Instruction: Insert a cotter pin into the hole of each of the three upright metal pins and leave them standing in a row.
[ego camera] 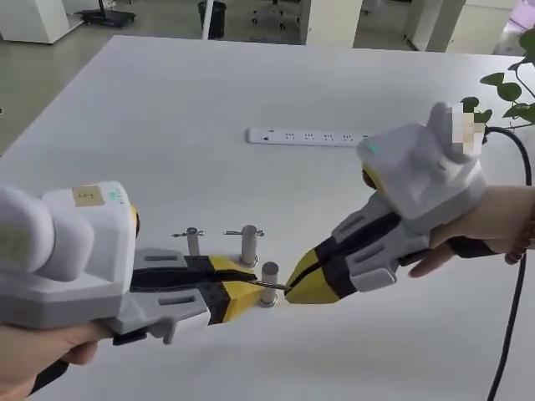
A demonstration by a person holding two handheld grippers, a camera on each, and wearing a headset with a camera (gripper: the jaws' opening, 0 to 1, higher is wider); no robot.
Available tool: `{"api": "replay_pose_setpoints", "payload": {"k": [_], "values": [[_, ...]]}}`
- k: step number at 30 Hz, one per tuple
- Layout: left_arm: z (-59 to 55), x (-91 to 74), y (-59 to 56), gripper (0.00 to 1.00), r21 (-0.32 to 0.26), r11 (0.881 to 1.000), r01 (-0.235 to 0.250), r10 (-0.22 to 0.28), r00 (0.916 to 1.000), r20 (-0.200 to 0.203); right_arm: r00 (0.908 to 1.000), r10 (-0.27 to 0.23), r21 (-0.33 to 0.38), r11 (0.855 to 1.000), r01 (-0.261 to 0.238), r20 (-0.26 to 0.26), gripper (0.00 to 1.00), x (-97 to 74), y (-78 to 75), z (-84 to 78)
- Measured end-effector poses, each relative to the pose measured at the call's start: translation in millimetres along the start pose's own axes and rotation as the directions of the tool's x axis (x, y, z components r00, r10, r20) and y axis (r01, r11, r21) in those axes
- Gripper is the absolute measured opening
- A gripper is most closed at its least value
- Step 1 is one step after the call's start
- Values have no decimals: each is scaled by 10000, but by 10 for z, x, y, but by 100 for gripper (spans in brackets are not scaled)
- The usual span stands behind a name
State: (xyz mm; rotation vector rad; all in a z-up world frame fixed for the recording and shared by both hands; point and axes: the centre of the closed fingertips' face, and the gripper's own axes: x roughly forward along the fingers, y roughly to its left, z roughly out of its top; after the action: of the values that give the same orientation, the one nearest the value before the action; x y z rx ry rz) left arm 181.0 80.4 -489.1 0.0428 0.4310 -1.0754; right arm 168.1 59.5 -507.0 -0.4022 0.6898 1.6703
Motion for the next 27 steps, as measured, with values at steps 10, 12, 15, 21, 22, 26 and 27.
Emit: {"api": "replay_pose_setpoints", "payload": {"k": [10, 12, 15, 21, 22, 26, 27], "values": [[-79, 122, 190, 19, 163, 9937, -1110, 1109, 9938, 72, 9940, -801, -144, 9968, 793, -745, 0, -113, -242, -210], [-115, 165, 217, 20, 202, 9912, -1307, 1307, 9914, 27, 9899, -985, -307, 9949, 959, -1017, 0, -132, -291, -267], [-165, 213, 271, 21, 249, 9864, -1625, 1627, 9866, -77, 9848, -1195, -414, 9925, 1151, -1262, 0, -146, -350, -327], [-289, 319, 381, 22, 114, 9787, -2048, 2051, 9783, -307, 9755, -1425, -608, 9891, 1340, -1674, 0, -146, -436, -440], [-314, 337, 396, 22, 126, 9777, -2097, 2100, 9770, -369, 9750, -1435, -589, 9891, 1353, -1698, 0, -143, -444, -450], [-399, 401, 462, 22, -92, 9758, -2185, 2175, 9738, -667, 9662, -1602, -638, 9866, 1502, -2020, 0, -142, -523, -537], [-406, 408, 470, 22, -67, 9753, -2207, 2197, 9731, -688, 9653, -1610, -610, 9866, 1515, -2057, 0, -143, -542, -552]]}}
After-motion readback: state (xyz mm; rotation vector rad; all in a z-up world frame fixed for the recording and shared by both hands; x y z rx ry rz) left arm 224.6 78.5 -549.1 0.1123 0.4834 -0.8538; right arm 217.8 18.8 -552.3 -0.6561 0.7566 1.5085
